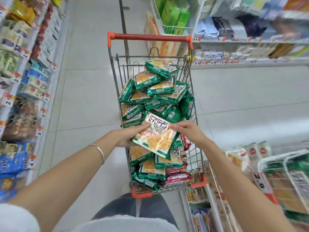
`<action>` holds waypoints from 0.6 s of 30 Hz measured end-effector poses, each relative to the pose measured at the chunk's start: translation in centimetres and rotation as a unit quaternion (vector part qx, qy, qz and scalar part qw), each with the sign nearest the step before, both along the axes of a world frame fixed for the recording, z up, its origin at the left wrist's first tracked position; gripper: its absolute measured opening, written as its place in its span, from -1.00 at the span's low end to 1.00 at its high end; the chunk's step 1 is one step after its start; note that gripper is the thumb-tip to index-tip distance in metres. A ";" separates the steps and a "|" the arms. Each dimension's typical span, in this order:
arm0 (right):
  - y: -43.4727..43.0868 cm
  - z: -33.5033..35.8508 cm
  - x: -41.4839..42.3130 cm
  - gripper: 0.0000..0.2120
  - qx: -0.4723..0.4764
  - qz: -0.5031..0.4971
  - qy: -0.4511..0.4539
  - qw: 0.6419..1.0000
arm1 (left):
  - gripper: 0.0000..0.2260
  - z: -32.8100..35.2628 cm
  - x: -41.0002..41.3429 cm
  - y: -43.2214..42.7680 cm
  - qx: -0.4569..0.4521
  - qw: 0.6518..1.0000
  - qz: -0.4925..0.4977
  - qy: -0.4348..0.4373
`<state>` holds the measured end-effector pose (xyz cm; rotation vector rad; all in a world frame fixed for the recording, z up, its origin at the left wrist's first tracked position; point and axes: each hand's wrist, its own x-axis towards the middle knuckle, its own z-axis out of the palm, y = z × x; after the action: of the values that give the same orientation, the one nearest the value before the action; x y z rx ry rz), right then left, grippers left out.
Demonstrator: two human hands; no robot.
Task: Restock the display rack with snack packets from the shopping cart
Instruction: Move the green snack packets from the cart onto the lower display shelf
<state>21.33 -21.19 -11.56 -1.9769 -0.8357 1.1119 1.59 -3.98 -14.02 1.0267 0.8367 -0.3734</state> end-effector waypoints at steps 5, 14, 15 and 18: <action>0.5 -5.3 -0.9 -0.61 -0.060 -0.370 0.117 0.920 | -0.78 -0.9 -2.1 1.1 0.017 0.989 0.142 0.032; -0.4 -9.6 -4.1 -0.55 -0.176 -0.389 0.060 0.902 | -0.82 -1.6 -6.4 4.3 0.062 0.955 0.282 0.070; -0.7 -9.2 -4.1 -0.62 -0.141 -0.407 0.064 0.900 | -0.82 -1.5 -6.3 4.3 0.072 0.954 0.282 0.069; -2.1 -7.9 -3.6 -0.73 -0.052 -0.423 0.035 0.904 | -0.77 -1.1 -5.4 3.9 0.095 0.960 0.255 0.068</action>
<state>17.77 -23.29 -19.48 -2.0341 0.1609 0.6904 -3.84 -0.06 -15.16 0.9258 1.2426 0.0803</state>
